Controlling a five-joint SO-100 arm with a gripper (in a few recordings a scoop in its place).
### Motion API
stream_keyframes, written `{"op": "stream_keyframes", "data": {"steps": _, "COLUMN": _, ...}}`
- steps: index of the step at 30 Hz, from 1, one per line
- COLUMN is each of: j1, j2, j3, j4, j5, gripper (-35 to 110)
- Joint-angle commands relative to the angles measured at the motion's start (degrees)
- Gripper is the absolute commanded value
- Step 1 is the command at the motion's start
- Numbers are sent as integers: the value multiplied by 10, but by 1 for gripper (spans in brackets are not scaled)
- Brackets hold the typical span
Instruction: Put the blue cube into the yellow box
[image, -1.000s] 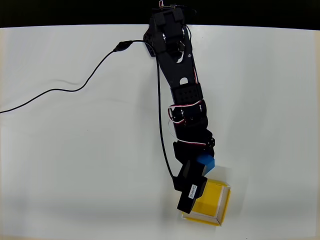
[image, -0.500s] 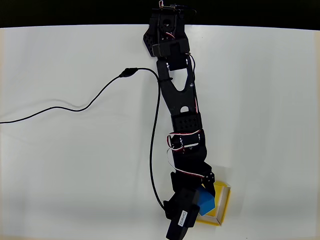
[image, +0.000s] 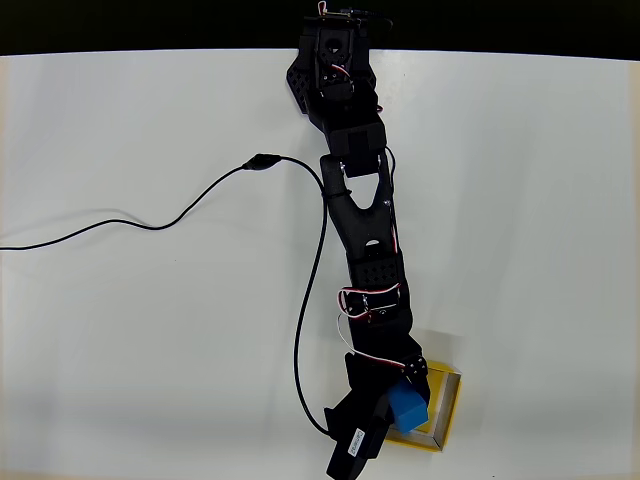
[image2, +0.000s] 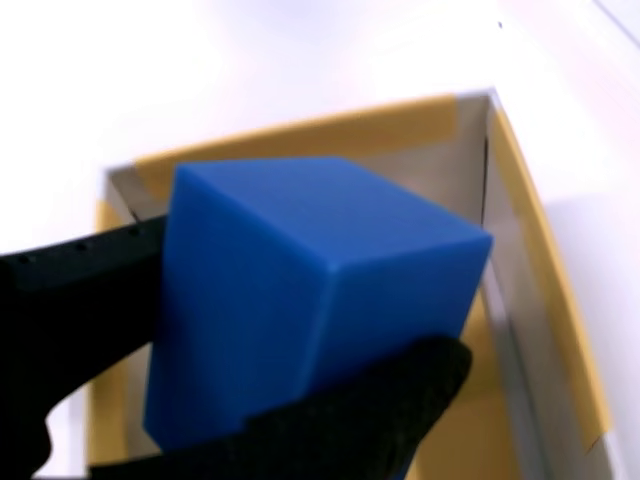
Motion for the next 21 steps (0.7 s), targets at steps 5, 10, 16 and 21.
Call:
{"op": "stream_keyframes", "data": {"steps": 5, "j1": 2, "j2": 2, "j3": -96, "j4": -69, "j5": 49, "gripper": 22}}
{"op": "stream_keyframes", "data": {"steps": 10, "j1": 4, "j2": -4, "j3": -101, "j4": -87, "j5": 68, "gripper": 31}}
{"op": "stream_keyframes", "data": {"steps": 16, "j1": -2, "j2": 31, "j3": -94, "j4": -83, "j5": 67, "gripper": 33}}
{"op": "stream_keyframes", "data": {"steps": 21, "j1": -13, "j2": 129, "j3": -79, "j4": -45, "j5": 55, "gripper": 22}}
